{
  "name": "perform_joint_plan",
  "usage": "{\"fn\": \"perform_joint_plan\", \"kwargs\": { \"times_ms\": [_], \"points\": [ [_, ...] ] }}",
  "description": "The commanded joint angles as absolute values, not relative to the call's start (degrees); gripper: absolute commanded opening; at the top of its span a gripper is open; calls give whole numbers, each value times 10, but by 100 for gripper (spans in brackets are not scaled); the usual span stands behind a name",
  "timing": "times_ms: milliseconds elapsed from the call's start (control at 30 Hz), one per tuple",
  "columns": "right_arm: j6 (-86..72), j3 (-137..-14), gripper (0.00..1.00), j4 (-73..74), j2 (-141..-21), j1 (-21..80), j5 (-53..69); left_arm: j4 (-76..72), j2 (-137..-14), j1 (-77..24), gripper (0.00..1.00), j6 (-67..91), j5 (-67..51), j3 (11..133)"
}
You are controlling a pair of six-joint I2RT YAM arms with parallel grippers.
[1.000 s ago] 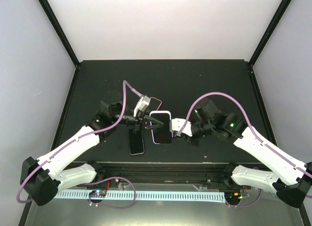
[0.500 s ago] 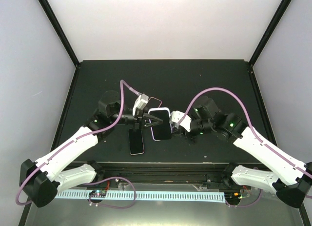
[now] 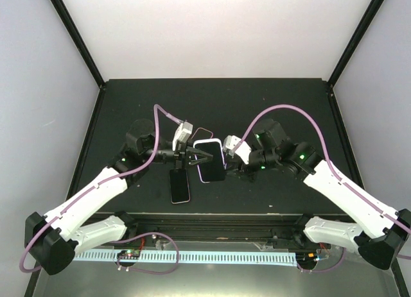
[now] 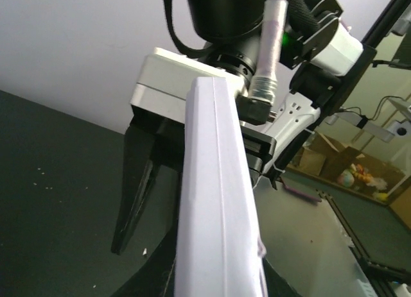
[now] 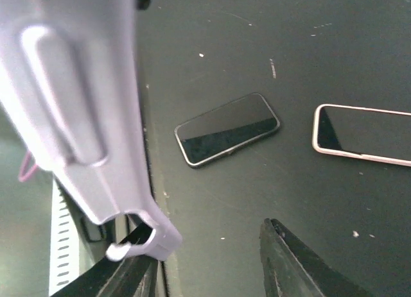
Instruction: Take the phone out of the phone case
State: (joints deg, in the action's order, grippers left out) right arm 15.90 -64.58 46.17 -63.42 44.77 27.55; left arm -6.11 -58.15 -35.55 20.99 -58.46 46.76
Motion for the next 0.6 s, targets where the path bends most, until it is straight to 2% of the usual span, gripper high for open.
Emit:
{"fn": "perform_joint_plan", "kwargs": {
  "times_ms": [0, 333, 433, 567],
  "points": [
    [117, -684, 46, 310, -668, 448, 342, -121, -577, -391, 2, 252, -711, 487],
    [70, -709, 48, 295, -681, 448, 438, -158, -570, -370, 2, 275, -677, 471],
    [69, -714, 53, 302, -679, 448, 442, -169, -568, -360, 2, 283, -664, 467],
    [67, -711, 55, 309, -669, 447, 421, -187, -561, -344, 2, 298, -640, 456]
  ]
}}
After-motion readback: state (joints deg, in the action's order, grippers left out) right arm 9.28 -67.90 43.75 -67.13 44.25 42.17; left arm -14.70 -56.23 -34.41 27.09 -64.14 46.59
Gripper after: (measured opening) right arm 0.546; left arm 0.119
